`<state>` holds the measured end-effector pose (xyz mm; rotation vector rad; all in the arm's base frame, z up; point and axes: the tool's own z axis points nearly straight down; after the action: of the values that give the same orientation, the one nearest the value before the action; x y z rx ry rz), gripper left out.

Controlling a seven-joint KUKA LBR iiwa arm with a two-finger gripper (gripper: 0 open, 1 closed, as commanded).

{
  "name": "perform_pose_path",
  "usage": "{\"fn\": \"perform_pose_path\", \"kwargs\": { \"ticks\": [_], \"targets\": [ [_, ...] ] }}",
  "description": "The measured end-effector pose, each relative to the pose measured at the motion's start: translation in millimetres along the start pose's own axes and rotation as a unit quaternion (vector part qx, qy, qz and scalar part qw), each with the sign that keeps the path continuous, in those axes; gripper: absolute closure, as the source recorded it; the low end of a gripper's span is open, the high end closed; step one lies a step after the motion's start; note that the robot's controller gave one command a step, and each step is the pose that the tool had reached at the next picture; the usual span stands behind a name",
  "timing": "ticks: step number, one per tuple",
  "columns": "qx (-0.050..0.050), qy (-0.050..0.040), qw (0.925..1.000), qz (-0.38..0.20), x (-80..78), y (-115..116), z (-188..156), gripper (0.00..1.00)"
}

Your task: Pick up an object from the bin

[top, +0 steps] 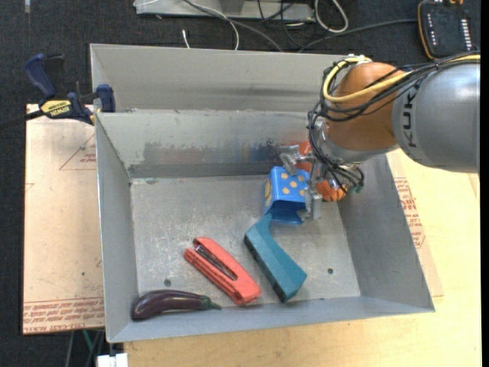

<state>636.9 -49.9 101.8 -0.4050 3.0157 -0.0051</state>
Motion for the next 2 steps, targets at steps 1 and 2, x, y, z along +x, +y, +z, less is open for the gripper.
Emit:
{"fn": "perform_pose_path", "kwargs": {
  "ticks": [1,2],
  "targets": [
    [0.000,-0.0004,1.0000,0.000,-0.1,0.3,0.4,0.00],
    [0.000,-0.0004,1.0000,0.001,-0.1,0.3,0.5,0.00]
  ]
}}
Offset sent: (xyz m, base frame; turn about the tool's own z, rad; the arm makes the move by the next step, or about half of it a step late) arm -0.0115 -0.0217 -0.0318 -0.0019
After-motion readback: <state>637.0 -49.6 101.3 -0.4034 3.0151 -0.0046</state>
